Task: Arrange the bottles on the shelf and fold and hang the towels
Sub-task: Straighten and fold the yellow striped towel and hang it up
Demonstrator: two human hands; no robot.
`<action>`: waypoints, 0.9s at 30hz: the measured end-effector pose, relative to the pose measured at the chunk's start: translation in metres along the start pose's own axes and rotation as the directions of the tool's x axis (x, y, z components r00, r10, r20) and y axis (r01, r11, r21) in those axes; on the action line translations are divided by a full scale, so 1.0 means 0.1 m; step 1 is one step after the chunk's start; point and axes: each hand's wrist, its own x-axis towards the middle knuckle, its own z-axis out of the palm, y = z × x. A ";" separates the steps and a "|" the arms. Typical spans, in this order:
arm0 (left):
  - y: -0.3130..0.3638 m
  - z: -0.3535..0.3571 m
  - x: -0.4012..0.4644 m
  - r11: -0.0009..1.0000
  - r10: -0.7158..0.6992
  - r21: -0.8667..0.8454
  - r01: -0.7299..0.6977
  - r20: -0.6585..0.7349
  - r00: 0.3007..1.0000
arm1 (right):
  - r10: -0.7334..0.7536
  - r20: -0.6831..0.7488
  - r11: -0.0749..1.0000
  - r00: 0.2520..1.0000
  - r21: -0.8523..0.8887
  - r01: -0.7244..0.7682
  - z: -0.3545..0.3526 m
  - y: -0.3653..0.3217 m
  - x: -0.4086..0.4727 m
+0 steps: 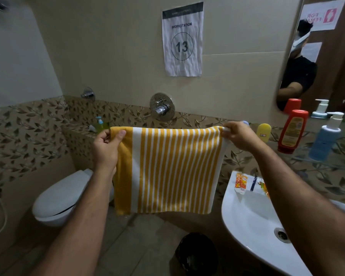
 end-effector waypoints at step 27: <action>0.68 0.52 0.25 0.969 0.244 0.008 -0.247 0.129 0.961 | 0.202 -0.132 0.527 0.970 0.850 0.006 -0.36 0.02 0.30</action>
